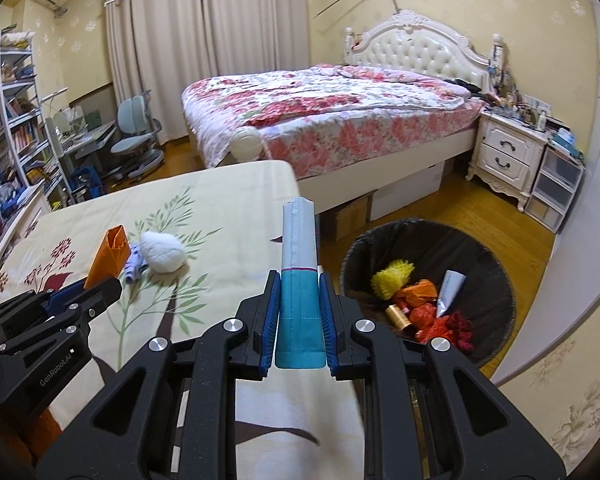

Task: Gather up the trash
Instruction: 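Carry the orange cloth and blue-and-white tube over the black bin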

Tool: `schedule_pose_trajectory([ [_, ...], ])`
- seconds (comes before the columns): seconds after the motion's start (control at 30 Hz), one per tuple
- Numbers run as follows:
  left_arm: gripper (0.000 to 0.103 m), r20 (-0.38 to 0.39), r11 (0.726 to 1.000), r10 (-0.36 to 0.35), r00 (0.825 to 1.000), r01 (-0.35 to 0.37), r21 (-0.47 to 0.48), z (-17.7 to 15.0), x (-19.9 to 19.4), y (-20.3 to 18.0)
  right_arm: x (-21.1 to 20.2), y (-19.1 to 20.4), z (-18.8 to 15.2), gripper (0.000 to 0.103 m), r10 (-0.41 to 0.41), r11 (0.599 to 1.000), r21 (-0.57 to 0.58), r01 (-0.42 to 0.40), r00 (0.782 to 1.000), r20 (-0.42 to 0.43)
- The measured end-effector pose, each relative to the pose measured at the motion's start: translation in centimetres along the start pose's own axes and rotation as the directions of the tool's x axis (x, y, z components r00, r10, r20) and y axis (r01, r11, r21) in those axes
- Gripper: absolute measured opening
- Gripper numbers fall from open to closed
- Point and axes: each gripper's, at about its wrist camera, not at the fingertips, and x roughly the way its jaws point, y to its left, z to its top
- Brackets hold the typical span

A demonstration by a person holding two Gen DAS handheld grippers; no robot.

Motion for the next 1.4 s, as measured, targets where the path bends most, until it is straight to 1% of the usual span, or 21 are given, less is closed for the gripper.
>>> schedule_pose_trajectory([
  [0.2,0.027,0.029,0.997,-0.062,0.998,0.06,0.051,1.6,1.1,-3.8,0.0,-3.5,0.8,0.019,-0.082,0.996,0.047,0.081,0.996,0.032],
  [0.37,0.027,0.043,0.991,-0.096,0.994,0.091,0.095,2.7,2.3,-6.8,0.8,-6.6,1.5,0.019,-0.135,0.987,0.094,0.13,0.99,0.044],
  [0.67,0.027,0.03,0.982,-0.131,0.991,0.126,0.139,4.6,6.1,-11.3,3.0,-11.3,1.9,0.019,-0.21,0.969,0.144,0.2,0.976,0.055],
  [0.83,0.027,0.021,0.977,-0.137,0.99,0.131,0.167,5.0,8.0,-13.4,4.2,-12.9,1.7,0.019,-0.23,0.961,0.17,0.22,0.972,0.042],
  [0.97,0.027,-0.002,0.973,-0.13,0.991,0.128,0.19,5.1,9.7,-14.7,5.3,-13.6,1.3,0.019,-0.248,0.954,0.182,0.239,0.968,0.029],
  [1.4,0.027,-0.058,0.968,-0.107,0.993,0.117,0.223,5.4,13.6,-16.8,8.4,-15.9,1.5,0.02,-0.267,0.94,0.216,0.263,0.964,-0.009],
])
